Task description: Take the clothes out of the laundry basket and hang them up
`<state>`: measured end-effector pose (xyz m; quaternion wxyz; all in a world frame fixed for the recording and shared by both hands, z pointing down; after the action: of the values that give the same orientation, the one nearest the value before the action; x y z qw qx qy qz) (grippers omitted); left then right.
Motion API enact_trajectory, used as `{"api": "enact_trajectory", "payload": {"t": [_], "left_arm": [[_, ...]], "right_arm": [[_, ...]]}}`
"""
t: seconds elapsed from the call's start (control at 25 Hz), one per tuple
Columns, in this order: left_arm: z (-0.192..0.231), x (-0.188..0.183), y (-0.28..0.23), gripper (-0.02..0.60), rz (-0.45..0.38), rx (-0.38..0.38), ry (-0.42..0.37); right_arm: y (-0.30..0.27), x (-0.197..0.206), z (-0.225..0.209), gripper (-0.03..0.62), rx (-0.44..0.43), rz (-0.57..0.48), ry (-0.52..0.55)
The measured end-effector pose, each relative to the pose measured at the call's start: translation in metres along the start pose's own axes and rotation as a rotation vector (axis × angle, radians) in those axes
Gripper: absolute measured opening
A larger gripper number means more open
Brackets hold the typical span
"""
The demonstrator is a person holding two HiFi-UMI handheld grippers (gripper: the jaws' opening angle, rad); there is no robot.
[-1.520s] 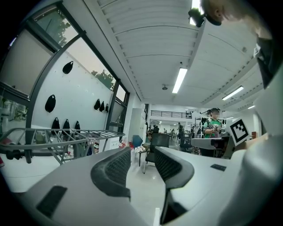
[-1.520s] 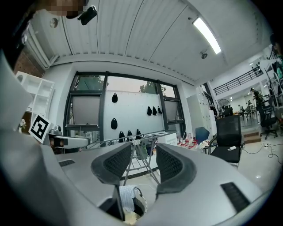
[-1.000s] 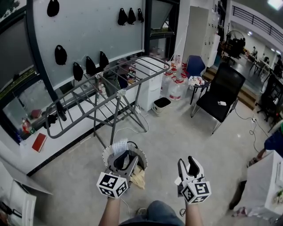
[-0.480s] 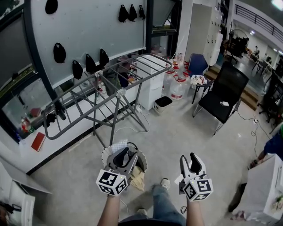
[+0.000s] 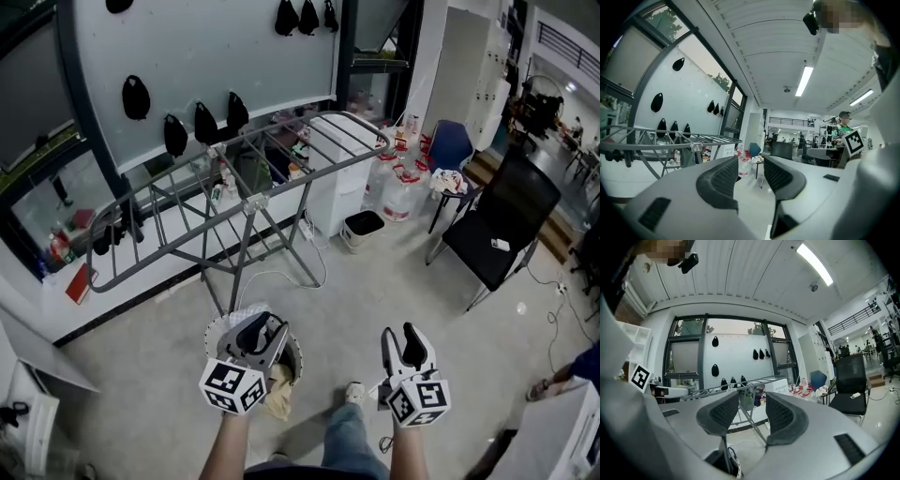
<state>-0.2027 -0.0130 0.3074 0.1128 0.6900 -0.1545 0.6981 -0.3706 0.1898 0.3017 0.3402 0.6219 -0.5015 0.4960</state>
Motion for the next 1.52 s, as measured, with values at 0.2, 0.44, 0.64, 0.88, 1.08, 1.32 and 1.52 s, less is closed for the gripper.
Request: {"api": "enact_trajectory", "payload": {"t": [0.2, 0.44, 0.64, 0.88, 1.08, 1.32, 1.52], "left_arm": [[0.002, 0.002, -0.055, 0.169, 0.017, -0.099, 0.004], [0.012, -0.004, -0.101, 0.169, 0.036, -0.211, 0.018], [0.021, -0.004, -0.137, 0.169, 0.042, -0.293, 0.025], [0.034, -0.007, -0.18, 0.169, 0.035, -0.405, 0.037], [0.044, -0.007, -0.201, 0.17, 0.041, -0.455, 0.033], [0.051, -0.005, -0.202, 0.17, 0.06, -0.506, 0.038], [0.066, -0.001, -0.205, 0.17, 0.061, -0.543, 0.051]], "right_arm": [[-0.057, -0.013, -0.057, 0.166, -0.082, 0.042, -0.003], [-0.121, -0.031, -0.091, 0.166, -0.18, 0.093, -0.01], [-0.17, -0.04, -0.112, 0.166, -0.277, 0.127, 0.017], [-0.214, -0.054, -0.137, 0.166, -0.382, 0.164, 0.017], [-0.25, -0.055, -0.155, 0.166, -0.436, 0.176, 0.008], [-0.279, -0.049, -0.147, 0.166, -0.49, 0.207, 0.013], [-0.303, -0.048, -0.14, 0.166, -0.523, 0.216, 0.021]]}}
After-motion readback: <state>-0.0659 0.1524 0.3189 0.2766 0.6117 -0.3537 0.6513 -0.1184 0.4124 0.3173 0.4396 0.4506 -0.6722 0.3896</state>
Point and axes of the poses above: the fingertips, and each gripper's own axes: y backward along the fingers, z to its left, x out of its underside, the point moved 3 cm from there along y, backward along the fingers, and after that the axes turned 9 degrees about -y, right-handed, at the moved point
